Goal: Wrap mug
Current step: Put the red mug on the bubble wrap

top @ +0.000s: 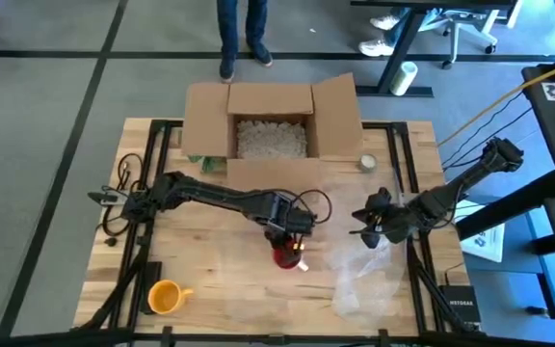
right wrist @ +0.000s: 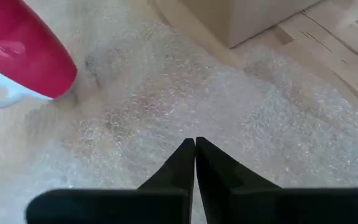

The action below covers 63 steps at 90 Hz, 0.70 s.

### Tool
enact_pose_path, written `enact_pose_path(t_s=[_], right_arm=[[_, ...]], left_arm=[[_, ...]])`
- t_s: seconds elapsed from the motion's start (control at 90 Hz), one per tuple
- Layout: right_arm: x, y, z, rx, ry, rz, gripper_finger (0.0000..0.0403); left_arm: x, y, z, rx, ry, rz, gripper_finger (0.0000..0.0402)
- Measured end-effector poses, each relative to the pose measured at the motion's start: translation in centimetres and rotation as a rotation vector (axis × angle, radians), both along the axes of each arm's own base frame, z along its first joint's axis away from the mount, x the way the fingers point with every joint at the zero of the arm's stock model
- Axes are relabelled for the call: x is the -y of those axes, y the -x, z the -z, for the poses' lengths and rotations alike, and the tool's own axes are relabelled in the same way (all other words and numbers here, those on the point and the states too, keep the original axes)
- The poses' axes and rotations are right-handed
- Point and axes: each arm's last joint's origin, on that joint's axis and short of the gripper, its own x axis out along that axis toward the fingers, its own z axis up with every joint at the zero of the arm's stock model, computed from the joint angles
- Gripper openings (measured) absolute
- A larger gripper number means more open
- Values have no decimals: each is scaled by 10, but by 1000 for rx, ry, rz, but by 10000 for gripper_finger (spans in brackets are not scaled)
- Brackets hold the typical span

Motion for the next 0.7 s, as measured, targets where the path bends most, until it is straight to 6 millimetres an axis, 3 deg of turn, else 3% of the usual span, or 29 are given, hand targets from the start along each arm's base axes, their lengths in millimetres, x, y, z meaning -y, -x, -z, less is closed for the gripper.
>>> enact_pose_path(t_s=[0.2, 0.489, 0.7], right_arm=[[0, 0, 0, -1, 0, 0, 0], [0, 0, 0, -1, 0, -1, 0], [-2, 0, 1, -37, -26, -59, 0]], left_arm=[[-1, 2, 0, -17, -9, 19, 69], [-2, 6, 1, -64, -24, 31, 71], [15, 16, -4, -65, -209, 49, 65]])
